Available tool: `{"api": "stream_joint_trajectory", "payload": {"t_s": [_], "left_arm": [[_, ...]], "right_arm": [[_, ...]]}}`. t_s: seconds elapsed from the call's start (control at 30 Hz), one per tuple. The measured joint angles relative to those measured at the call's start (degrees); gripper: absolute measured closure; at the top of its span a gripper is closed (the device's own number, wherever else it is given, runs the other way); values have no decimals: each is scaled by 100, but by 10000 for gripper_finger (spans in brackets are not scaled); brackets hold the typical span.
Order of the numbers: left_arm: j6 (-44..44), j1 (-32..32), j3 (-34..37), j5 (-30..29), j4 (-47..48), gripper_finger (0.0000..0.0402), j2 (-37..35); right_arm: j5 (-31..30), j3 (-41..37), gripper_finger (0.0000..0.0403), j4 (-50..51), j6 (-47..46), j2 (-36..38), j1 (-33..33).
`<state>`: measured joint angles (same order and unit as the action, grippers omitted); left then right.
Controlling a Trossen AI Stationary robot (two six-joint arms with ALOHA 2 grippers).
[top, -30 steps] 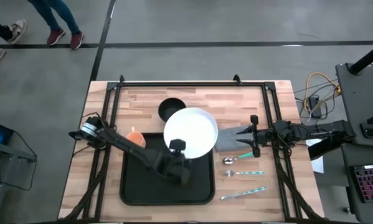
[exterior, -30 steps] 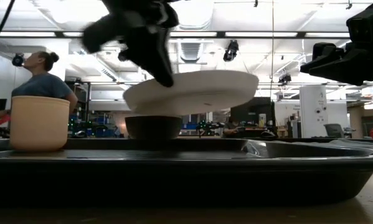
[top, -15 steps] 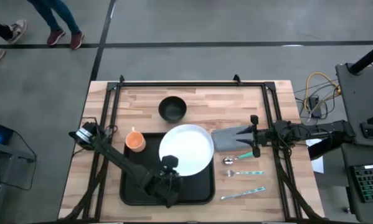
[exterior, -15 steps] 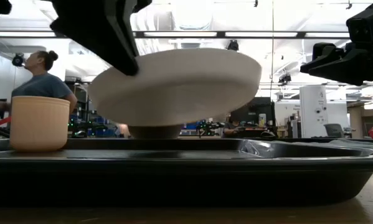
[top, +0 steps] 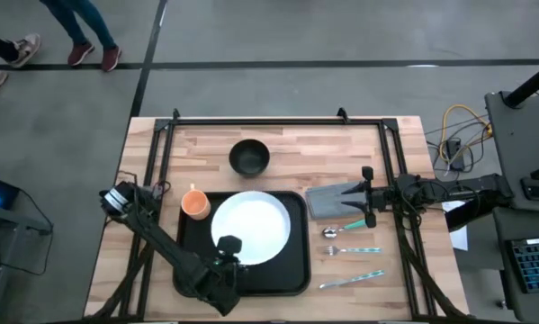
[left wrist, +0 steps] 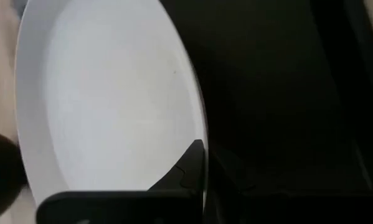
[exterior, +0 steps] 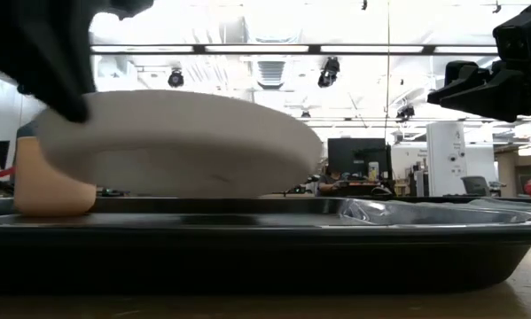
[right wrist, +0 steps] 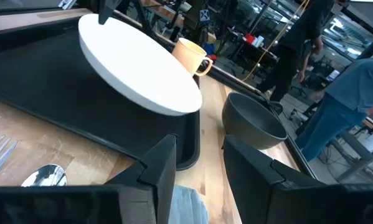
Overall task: Set up tray
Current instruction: Put the white plate to the bottom right of the orange cup on the black tray
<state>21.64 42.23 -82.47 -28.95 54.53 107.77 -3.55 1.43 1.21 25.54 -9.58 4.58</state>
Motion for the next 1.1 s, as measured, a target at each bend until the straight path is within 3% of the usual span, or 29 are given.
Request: {"api": "stream_joint_trajectory", "payload": {"t_s": [0.47,0.7,1.1], "left_arm": [[857,514,847,431,-403,401,2],[965,703,822,507,-1011,401,2],[2013,1075,815,798,-946,401,2]], "right_arm": [[0,0,280,0,-2,2,0],[0,0,280,0,0,2,0],[0,0,280,0,-2,2,0]]}}
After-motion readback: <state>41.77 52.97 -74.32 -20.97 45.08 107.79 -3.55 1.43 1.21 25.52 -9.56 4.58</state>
